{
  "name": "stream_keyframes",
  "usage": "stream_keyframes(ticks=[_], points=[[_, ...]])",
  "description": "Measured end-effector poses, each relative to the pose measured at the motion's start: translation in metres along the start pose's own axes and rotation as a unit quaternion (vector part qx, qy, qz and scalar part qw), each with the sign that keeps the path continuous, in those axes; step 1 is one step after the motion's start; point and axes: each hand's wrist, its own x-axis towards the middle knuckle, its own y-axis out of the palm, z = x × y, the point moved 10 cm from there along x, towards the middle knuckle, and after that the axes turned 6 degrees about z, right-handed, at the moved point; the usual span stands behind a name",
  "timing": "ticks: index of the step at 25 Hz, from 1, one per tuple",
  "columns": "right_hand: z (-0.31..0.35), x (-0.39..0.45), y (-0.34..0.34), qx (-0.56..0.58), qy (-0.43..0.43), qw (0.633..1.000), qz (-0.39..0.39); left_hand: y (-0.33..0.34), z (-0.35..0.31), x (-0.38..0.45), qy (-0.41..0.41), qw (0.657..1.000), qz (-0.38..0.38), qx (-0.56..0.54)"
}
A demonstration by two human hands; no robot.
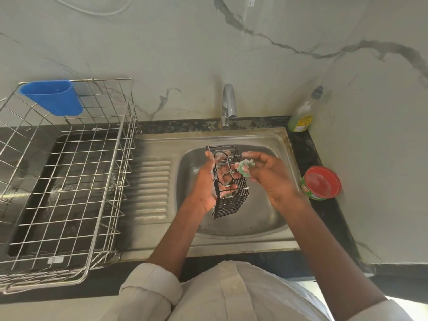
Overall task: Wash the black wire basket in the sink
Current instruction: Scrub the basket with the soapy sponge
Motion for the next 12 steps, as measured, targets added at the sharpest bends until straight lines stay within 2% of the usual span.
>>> stream_keyframes(ticks=[2,6,8,12], points=[[0.02,0.003,-0.003,-0.13,-0.059,0.989,-0.05,0.003,0.001,0.0,-0.002,1.0,0.007,0.001],[0.064,0.011,0.01,-0.336,-0.154,0.922,-0.115,0.013,-0.001,-0.005,-0.007,0.999,0.026,-0.027],[0.068,0.012,0.022,-0.375,-0.154,0.906,-0.123,0.013,-0.001,-0.005,-0.007,0.999,0.022,-0.035],[0.059,0.003,0.03,-0.409,-0.146,0.896,-0.098,0.007,-0.001,-0.002,0.0,0.998,0.028,-0.058]])
